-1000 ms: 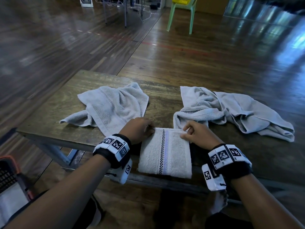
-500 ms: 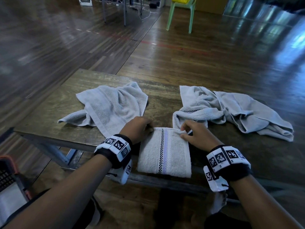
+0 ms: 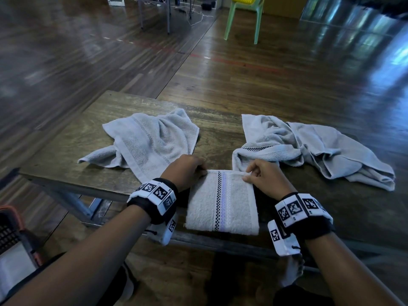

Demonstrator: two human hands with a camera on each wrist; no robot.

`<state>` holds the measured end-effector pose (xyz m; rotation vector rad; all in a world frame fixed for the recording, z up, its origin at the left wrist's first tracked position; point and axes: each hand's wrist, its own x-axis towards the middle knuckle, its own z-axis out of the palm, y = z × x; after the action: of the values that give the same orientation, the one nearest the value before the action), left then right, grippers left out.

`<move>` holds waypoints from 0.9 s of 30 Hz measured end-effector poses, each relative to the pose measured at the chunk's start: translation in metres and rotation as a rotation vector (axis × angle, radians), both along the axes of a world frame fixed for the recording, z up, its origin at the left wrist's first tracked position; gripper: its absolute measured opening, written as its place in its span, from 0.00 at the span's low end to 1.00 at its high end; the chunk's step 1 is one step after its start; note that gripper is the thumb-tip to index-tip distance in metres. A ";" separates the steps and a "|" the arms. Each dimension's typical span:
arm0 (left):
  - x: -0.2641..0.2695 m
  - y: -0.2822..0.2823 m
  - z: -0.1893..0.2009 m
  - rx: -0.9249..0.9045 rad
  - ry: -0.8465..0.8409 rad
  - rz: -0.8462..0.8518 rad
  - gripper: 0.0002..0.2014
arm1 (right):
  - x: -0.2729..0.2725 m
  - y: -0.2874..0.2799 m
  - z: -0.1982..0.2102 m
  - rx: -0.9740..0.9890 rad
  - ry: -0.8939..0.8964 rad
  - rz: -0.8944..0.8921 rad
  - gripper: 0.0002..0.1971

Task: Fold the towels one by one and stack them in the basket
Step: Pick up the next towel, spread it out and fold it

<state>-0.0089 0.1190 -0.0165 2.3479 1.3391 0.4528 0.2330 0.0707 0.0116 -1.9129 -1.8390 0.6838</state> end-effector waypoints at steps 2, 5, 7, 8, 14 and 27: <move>0.000 0.000 0.001 0.003 -0.002 0.000 0.06 | -0.002 0.000 0.002 0.009 -0.034 0.035 0.06; 0.000 0.000 0.000 0.008 -0.030 0.001 0.05 | -0.003 -0.001 0.003 0.088 -0.117 0.159 0.05; 0.000 0.000 0.000 0.008 -0.041 0.001 0.04 | -0.002 -0.002 0.002 0.133 -0.148 0.217 0.06; 0.000 0.000 0.000 0.009 -0.046 -0.001 0.04 | 0.000 -0.002 0.001 0.140 -0.149 0.220 0.06; 0.000 0.001 0.001 0.007 -0.069 0.011 0.04 | 0.001 -0.002 -0.002 0.144 -0.022 0.108 0.08; 0.006 -0.006 0.011 0.032 0.080 0.102 0.06 | -0.008 -0.004 -0.005 0.211 -0.367 0.136 0.06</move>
<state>-0.0031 0.1131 -0.0059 2.3536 1.5045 0.4171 0.2248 0.0671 0.0061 -1.8787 -2.1776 0.1698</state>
